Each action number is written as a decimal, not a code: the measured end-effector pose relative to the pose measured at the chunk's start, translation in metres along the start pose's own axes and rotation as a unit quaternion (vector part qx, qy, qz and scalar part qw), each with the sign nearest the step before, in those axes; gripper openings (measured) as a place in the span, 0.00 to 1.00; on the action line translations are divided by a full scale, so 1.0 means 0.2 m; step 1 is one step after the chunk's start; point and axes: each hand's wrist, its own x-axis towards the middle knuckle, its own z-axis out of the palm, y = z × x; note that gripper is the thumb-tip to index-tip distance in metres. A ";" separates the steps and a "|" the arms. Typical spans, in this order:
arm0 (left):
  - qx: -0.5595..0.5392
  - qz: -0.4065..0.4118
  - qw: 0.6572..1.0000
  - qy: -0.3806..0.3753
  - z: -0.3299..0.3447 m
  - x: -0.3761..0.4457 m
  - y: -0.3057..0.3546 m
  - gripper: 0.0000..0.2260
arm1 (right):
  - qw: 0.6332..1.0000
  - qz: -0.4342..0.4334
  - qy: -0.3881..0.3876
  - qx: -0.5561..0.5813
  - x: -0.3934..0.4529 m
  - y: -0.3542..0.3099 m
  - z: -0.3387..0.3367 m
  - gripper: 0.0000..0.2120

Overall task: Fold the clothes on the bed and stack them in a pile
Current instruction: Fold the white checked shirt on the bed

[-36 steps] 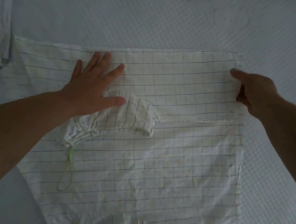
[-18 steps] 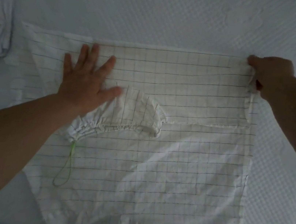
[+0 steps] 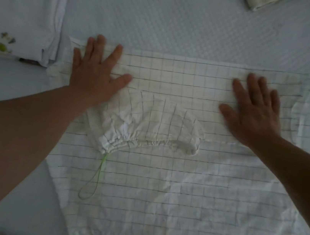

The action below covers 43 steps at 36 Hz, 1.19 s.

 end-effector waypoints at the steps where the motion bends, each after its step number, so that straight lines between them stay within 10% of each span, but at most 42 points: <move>1: -0.015 0.001 1.000 -0.008 0.00 0.02 -0.02 0.35 | 1.000 0.004 -0.004 -0.003 -0.01 0.00 0.00 0.35; 10: -0.056 -0.054 0.997 -0.024 -0.10 -0.03 -0.12 0.35 | 0.995 0.080 -0.055 -0.029 -0.09 -0.05 -0.10 0.36; 22: -0.184 0.079 0.980 -0.016 -0.07 -0.82 -0.08 0.25 | 0.993 0.050 -0.077 0.074 -0.69 -0.48 -0.08 0.31; 31: -0.286 -0.178 0.937 -0.091 -0.01 -1.42 -0.08 0.18 | 0.950 0.225 -0.164 0.141 -1.36 -0.62 -0.01 0.24; 37: -0.400 -0.366 0.824 -0.164 0.12 -1.60 -0.03 0.10 | 0.838 0.436 -0.154 0.290 -1.58 -0.58 0.10 0.18; 43: -0.610 -0.460 0.619 -0.180 0.24 -1.71 0.10 0.20 | 0.540 0.607 -0.060 0.580 -1.61 -0.50 0.23 0.07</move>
